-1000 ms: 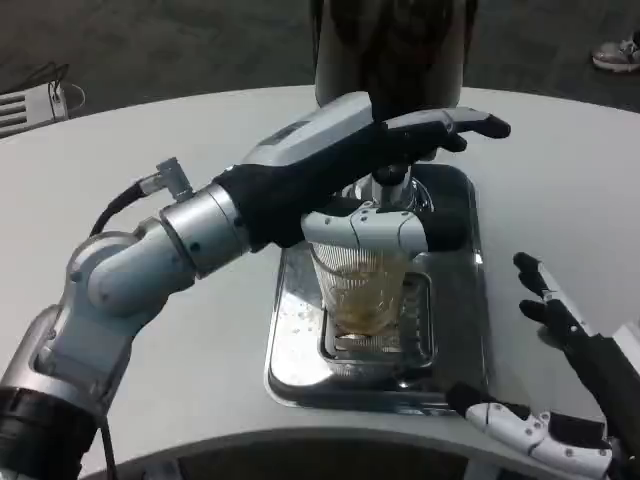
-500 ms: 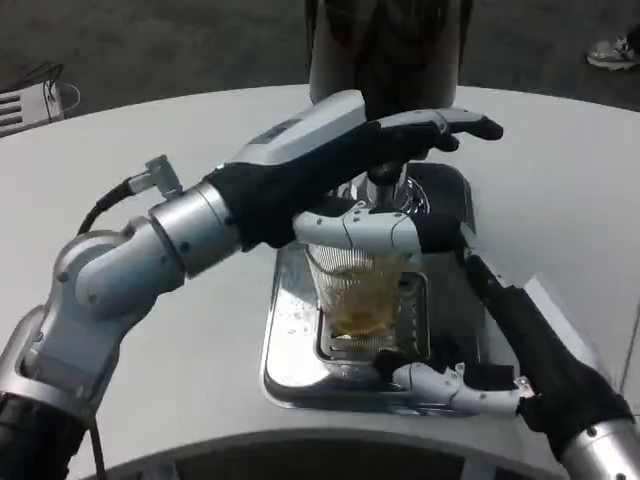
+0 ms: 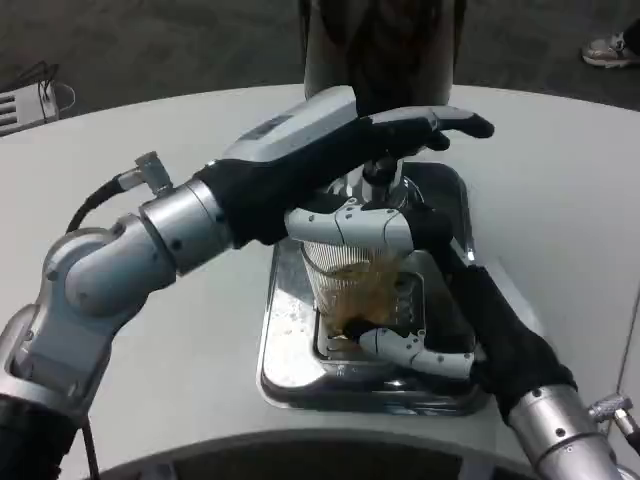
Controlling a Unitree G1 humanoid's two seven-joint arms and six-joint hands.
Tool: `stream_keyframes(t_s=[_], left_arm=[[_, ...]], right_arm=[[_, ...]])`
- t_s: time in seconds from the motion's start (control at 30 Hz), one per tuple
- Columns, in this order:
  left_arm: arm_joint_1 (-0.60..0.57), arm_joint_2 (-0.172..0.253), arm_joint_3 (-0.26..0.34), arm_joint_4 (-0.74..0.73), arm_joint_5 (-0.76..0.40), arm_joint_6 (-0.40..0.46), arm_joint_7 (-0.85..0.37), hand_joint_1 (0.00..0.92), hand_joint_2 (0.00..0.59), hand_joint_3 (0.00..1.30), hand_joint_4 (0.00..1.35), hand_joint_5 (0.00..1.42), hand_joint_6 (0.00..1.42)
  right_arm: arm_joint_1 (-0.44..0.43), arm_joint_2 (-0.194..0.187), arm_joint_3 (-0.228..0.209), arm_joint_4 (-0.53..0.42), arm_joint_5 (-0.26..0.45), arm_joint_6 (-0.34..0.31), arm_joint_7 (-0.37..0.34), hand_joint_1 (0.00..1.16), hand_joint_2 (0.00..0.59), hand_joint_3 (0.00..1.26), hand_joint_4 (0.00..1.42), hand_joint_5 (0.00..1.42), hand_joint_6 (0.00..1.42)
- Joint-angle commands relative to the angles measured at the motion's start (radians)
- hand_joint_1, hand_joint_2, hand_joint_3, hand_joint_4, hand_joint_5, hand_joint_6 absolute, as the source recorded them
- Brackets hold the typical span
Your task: Grasp the cup under the faucet to collect the drink, then remove the cup.
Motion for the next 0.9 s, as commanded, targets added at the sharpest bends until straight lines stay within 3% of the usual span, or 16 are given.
stream_keyframes(t_s=[0.03, 0.3, 0.73, 0.9], left_arm=[[0.020, 0.018, -0.004, 0.005, 0.002, 0.005, -0.028, 0.000, 0.059, 0.21, 0.12, 0.20, 0.23], [0.028, 0.016, 0.021, 0.012, -0.005, -0.007, -0.004, 0.000, 0.064, 0.22, 0.12, 0.20, 0.24], [0.125, -0.126, 0.186, -0.059, -0.086, -0.124, 0.264, 0.000, 0.079, 0.24, 0.17, 0.29, 0.35], [0.142, -0.140, 0.204, -0.114, -0.086, -0.114, 0.300, 0.000, 0.088, 0.26, 0.21, 0.33, 0.38]], right_arm=[[-0.055, 0.017, 0.009, 0.068, 0.016, 0.006, -0.036, 0.83, 0.195, 0.00, 0.00, 0.00, 0.00], [-0.108, 0.020, 0.019, 0.139, 0.039, 0.001, -0.057, 0.84, 0.195, 0.00, 0.00, 0.00, 0.00], [-0.121, -0.008, 0.028, 0.156, 0.071, -0.008, -0.039, 0.84, 0.195, 0.00, 0.00, 0.00, 0.00], [-0.126, -0.015, 0.029, 0.165, 0.080, -0.013, -0.041, 0.84, 0.195, 0.00, 0.00, 0.00, 0.00]])
